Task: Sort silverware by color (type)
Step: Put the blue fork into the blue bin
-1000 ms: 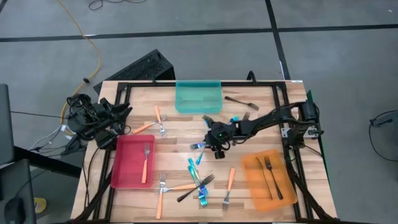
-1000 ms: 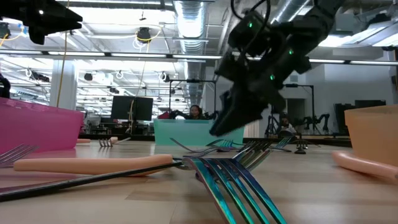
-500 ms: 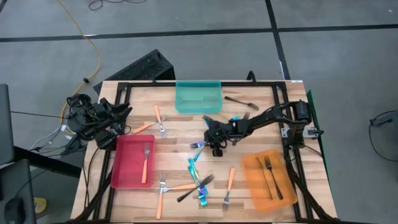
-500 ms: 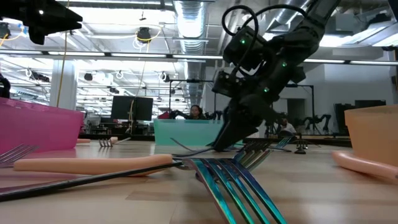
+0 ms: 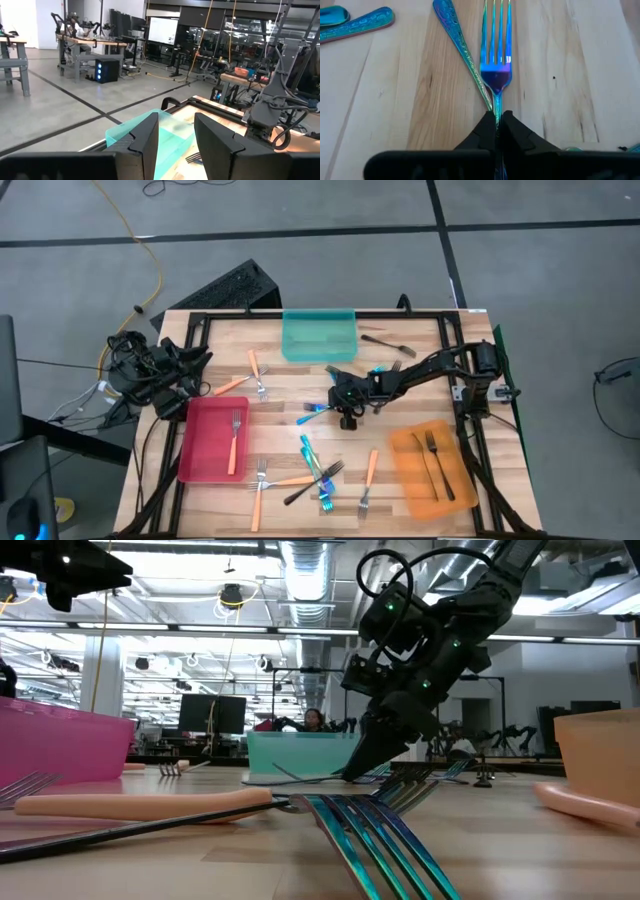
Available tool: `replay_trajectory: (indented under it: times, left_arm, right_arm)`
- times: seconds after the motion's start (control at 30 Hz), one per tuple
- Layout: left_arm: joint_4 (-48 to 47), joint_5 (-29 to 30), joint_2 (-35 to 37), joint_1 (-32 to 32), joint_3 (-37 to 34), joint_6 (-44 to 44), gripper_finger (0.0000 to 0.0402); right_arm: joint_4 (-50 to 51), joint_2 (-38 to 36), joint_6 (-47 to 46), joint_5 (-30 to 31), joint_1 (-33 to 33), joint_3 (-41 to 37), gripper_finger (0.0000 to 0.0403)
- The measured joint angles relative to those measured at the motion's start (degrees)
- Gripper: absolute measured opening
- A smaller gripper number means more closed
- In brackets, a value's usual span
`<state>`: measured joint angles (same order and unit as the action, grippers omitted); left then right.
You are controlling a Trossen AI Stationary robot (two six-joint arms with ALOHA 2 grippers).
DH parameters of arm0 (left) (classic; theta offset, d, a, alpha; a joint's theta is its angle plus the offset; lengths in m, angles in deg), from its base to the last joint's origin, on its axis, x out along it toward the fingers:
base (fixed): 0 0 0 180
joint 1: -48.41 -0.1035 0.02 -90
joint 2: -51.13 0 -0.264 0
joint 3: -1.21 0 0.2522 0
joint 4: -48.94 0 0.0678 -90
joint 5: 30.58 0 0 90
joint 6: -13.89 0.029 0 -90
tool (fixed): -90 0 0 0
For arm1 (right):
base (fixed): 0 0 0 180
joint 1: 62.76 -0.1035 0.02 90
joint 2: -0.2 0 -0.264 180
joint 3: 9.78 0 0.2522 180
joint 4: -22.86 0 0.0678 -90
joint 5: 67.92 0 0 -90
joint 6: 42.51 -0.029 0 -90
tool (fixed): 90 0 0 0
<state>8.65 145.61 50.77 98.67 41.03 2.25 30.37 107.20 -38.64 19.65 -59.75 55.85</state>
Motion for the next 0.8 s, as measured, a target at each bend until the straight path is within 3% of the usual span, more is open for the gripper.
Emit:
replay_trajectory:
  times: [0.8]
  left_arm:
    - [-0.04,-0.02,0.02,0.0,0.0,0.0,0.0112]
  right_arm:
    - [8.75,0.2,8.39,-2.08,0.71,14.86,0.0031]
